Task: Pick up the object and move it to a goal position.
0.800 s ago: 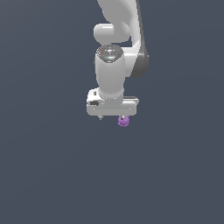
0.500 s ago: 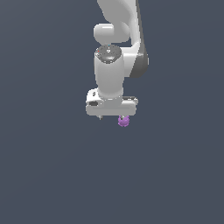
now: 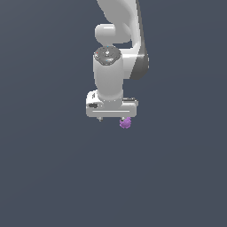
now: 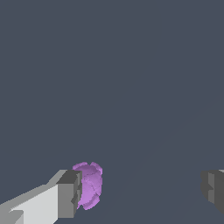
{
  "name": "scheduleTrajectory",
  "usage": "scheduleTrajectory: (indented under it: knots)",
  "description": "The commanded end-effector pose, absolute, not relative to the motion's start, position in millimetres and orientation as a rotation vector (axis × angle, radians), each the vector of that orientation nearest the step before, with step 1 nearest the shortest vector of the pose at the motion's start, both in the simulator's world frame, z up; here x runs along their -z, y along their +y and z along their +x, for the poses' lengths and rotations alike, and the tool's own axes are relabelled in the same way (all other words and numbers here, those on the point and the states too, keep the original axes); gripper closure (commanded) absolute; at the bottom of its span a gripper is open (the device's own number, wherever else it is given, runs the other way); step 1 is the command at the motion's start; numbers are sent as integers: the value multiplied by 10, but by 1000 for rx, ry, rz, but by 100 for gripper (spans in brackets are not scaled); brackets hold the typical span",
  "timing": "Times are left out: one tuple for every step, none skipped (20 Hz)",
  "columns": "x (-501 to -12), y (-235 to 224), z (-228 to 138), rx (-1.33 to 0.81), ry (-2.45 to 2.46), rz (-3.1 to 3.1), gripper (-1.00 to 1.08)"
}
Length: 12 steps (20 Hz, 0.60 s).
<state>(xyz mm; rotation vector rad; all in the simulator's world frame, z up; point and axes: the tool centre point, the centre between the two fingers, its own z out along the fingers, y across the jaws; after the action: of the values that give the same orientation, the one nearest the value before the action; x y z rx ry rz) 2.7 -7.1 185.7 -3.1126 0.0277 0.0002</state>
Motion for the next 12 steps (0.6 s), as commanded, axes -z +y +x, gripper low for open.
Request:
scheduleTrajectory:
  knots:
    - [-1835,-52,13,-1,28,-3113,-92]
    - [-1818,-38,2,-1,30,-3114,-92]
    - [-1797,-21,-12,-1,31,-3114,-92]
    - [-1772,-1,-29,-1,33,-3115,-92]
    - [-1744,23,-49,-2,35,-3116,-92]
    - [-1712,48,-71,-2,37,-3117,-92]
    - [-1676,77,-97,-2,39,-3119,-92]
    - [-1637,109,-127,-2,42,-3120,-92]
    - [-1595,143,-160,-2,45,-3121,-92]
    - [-1549,181,-197,-2,48,-3123,-92]
    - [-1500,221,-238,-2,51,-3124,-92]
    - [-1448,264,-284,-2,55,-3126,-92]
